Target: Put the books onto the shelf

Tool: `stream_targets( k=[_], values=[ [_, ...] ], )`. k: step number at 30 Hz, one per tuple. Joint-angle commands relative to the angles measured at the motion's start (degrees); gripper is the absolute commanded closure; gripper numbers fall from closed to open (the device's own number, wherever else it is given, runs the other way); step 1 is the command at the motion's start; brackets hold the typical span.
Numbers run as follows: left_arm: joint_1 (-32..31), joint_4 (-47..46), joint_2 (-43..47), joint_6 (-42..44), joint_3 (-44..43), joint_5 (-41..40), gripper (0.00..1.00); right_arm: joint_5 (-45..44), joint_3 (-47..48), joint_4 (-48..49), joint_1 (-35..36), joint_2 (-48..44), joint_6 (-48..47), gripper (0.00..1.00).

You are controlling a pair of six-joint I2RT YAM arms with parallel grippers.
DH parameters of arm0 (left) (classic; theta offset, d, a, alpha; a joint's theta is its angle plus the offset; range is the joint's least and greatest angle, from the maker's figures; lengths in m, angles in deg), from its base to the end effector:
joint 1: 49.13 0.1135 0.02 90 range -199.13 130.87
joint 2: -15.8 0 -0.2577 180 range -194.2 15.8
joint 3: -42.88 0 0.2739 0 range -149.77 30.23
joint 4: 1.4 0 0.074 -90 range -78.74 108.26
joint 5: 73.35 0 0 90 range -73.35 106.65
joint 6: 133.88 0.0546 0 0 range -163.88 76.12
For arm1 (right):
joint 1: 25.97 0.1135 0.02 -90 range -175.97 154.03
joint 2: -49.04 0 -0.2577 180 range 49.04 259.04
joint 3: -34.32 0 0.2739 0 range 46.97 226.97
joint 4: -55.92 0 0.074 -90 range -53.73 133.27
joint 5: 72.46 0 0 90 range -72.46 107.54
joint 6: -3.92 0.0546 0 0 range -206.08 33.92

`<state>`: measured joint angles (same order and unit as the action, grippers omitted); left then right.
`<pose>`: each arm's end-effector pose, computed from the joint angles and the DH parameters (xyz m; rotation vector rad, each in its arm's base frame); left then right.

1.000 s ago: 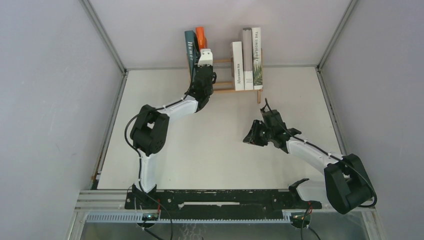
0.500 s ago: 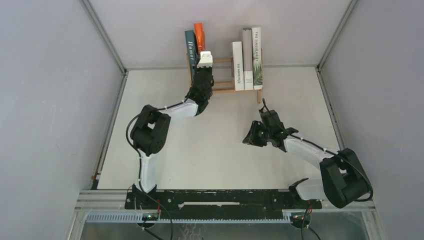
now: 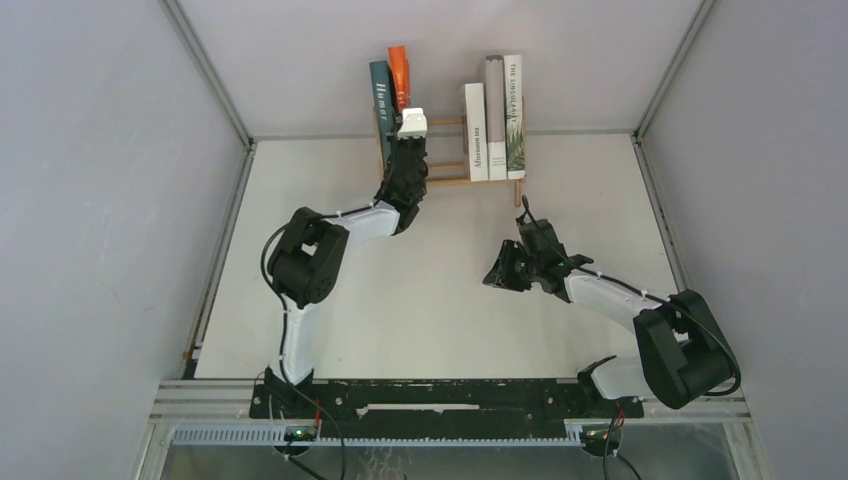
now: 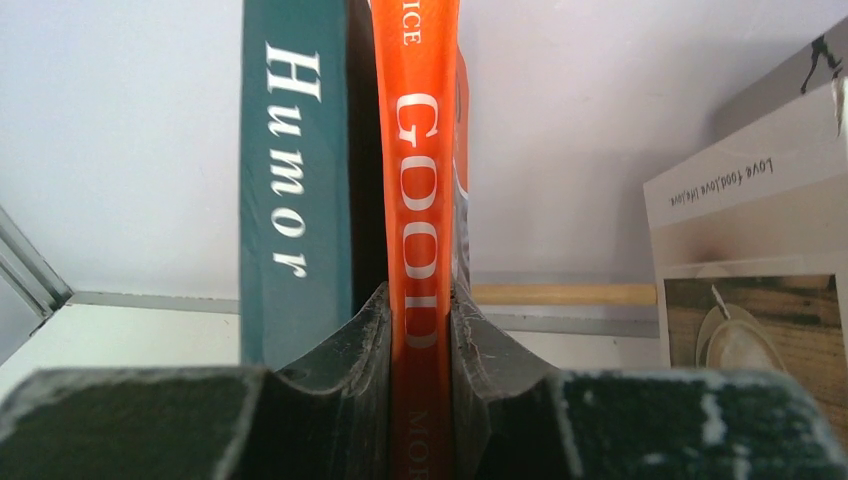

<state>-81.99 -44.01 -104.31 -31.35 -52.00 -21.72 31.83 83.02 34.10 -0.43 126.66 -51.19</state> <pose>0.4455 -0.2474 0.2546 -0.0616 1.3340 0.1235 0.2512 0.1350 0.1345 0.0950 2.5732 0.7404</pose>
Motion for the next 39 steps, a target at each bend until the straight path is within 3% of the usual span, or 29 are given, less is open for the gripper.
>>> stream_targets(
  k=[1,8,14,19,39],
  values=[
    [0.33,-4.31,-1.6,1.74,-0.43,-2.47,0.92,0.73,-0.46,3.4,0.17,0.24,-1.05,0.64],
    [-0.32,-4.32,-3.59,1.07,-0.87,-4.29,0.81,1.4,-1.99,4.57,-0.14,0.49,-0.91,0.64],
    [-0.73,-4.24,-3.56,0.12,0.51,-6.27,0.49,1.67,-2.38,4.6,-0.26,0.44,-0.91,0.64],
    [-0.88,-4.22,-2.25,-0.73,2.46,-7.49,0.32,1.77,-2.39,4.35,-0.29,0.17,-1.01,0.64],
    [-4.77,-2.0,6.3,1.04,1.84,-10.17,0.23,-0.23,-0.18,-1.26,-0.02,-6.39,-1.16,0.63]
  ],
)
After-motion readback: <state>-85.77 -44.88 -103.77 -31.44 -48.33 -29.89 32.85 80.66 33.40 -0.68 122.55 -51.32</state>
